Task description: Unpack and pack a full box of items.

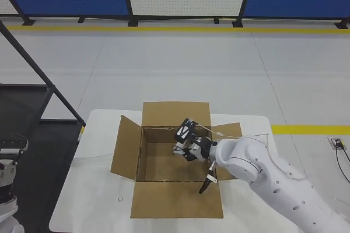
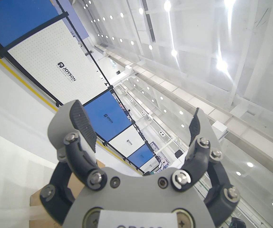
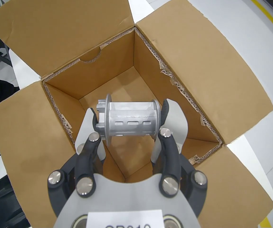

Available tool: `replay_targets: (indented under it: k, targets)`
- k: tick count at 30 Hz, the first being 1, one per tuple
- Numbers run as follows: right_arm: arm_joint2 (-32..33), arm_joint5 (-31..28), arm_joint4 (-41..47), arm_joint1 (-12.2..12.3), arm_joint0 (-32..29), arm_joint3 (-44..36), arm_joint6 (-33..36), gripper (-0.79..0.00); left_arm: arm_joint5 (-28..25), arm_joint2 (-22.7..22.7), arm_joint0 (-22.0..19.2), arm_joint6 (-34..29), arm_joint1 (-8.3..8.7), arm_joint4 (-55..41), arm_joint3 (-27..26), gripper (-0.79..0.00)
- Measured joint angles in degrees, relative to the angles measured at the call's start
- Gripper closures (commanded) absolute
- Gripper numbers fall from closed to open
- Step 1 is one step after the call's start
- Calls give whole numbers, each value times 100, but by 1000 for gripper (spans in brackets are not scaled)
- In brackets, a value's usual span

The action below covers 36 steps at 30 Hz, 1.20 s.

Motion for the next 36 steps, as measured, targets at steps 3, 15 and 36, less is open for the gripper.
replay_targets:
  k: [3, 15, 36]
  targets:
    - [0, 0, 0, 0, 0, 0, 0, 0, 8, 72, -37, -31, -2, 38, 13, -785]
    - [-1199, 277, -116, -765, 567, 1488, -125, 0, 12, 279, 3, -136, -16, 145, -226, -785]
    - [-2278, 531, 186, -2857, 1502, 5366, -27, -139, 6, 270, 54, -129, -21, 148, -263, -785]
